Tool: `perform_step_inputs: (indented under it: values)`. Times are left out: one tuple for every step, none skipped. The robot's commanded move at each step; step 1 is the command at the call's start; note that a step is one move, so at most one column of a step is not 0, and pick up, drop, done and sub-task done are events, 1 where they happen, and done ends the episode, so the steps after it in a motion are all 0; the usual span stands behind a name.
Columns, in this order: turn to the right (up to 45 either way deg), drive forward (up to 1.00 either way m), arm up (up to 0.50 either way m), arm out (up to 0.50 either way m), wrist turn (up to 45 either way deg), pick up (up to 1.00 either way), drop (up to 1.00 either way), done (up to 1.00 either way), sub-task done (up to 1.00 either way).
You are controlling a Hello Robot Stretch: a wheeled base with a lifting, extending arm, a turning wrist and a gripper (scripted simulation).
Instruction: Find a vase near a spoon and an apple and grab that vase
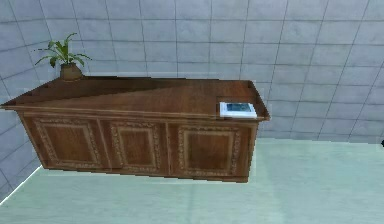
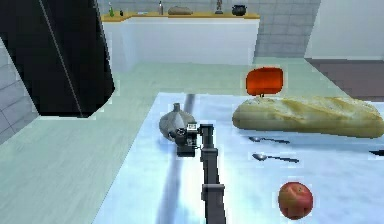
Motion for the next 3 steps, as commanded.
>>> perform_step_inputs:
  values:
    - [0.0,0.0,0.0,0.0,0.0,1.0,0.0,0.0,0.0]
    - [0.0,0.0,0.1,0.0,0.0,0.0,0.0,0.0,0.0]
    - [0.0,0.0,0.0,0.0,0.0,0.0,0.0,1.0,0.0]
